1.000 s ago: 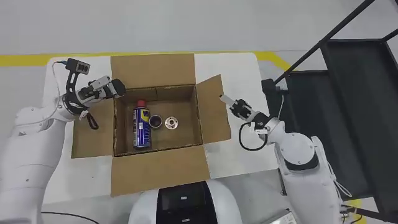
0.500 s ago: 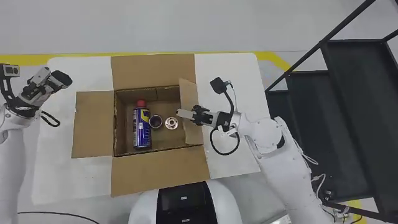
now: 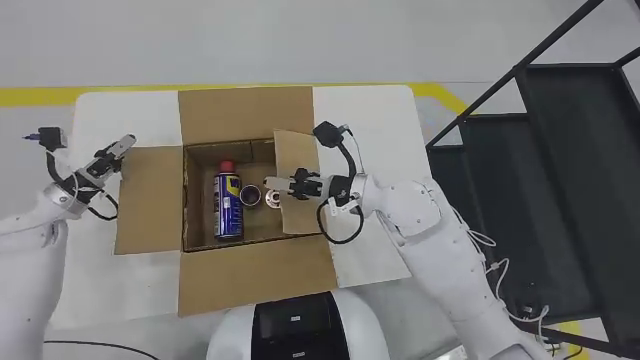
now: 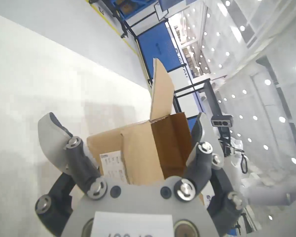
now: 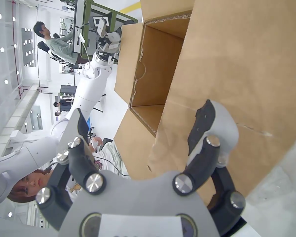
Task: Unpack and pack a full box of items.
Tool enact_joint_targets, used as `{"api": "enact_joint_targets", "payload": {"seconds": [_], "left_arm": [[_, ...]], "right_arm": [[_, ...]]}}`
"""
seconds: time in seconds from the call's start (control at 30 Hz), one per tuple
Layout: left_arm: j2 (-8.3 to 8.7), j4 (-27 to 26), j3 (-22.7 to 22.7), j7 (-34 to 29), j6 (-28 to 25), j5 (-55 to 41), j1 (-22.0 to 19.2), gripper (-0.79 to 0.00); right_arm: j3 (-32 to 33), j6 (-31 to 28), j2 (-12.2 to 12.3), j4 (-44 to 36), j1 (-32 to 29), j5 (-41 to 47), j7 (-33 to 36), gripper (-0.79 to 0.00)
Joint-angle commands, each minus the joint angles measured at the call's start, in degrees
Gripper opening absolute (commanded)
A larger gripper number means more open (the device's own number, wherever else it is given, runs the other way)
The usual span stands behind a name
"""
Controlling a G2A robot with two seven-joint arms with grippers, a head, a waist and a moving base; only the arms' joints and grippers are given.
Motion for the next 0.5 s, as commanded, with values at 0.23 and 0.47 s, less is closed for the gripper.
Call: {"api": "enact_joint_targets", "payload": {"seconds": [0.23, 0.47], "left_arm": [[-0.06, -3.91, 0.99, -18.31, 6.21, -23.23, -0.49, 0.0], [-0.17, -9.2, 3.15, -21.66, 9.55, -26.69, -0.73, 0.0]], "right_arm": [[-0.8, -0.43, 0.37, 0.13, 0.3, 1.6, -0.38, 0.0], [-1.95, -0.74, 0.54, 1.38, 1.01, 2.55, -1.06, 0.0]]}}
